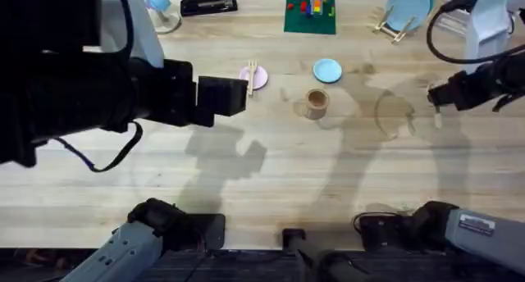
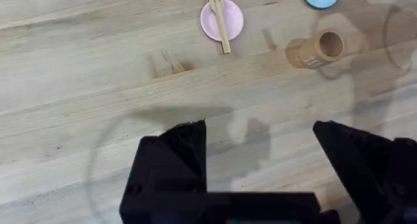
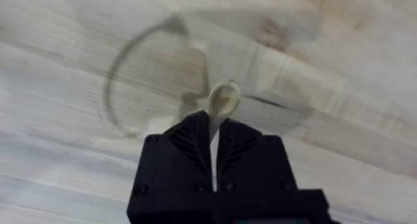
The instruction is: Pick up a utensil and set it on the pink plate, then put the other utensil in the container.
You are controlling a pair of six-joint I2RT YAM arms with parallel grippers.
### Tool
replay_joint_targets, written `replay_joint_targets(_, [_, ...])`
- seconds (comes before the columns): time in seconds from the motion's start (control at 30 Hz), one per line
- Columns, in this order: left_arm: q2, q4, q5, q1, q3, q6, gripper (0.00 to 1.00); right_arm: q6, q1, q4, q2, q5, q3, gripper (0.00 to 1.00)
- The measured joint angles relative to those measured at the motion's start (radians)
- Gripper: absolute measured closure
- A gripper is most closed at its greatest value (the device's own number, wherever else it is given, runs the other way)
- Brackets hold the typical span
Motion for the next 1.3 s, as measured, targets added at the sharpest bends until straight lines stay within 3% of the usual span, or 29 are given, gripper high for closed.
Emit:
replay_joint_targets(0.17, [0.000,0.000,0.000,0.000,0.000,0.000,0.008,-0.035,0.001,0.001,-0.079,-0.073,0.000,0.972])
replay_joint_targets(0.37, [0.000,0.000,0.000,0.000,0.000,0.000,0.008,-0.084,-0.030,0.007,-0.120,-0.269,0.000,0.972])
replay_joint_targets(0.63, [0.000,-0.001,0.000,0.000,0.000,0.000,0.007,-0.164,-0.084,0.048,-0.121,-0.562,0.000,0.972])
replay_joint_targets(1.3, [0.000,0.000,0.000,0.000,0.000,0.000,0.007,-0.362,-0.089,0.135,-0.080,-1.106,0.000,0.972])
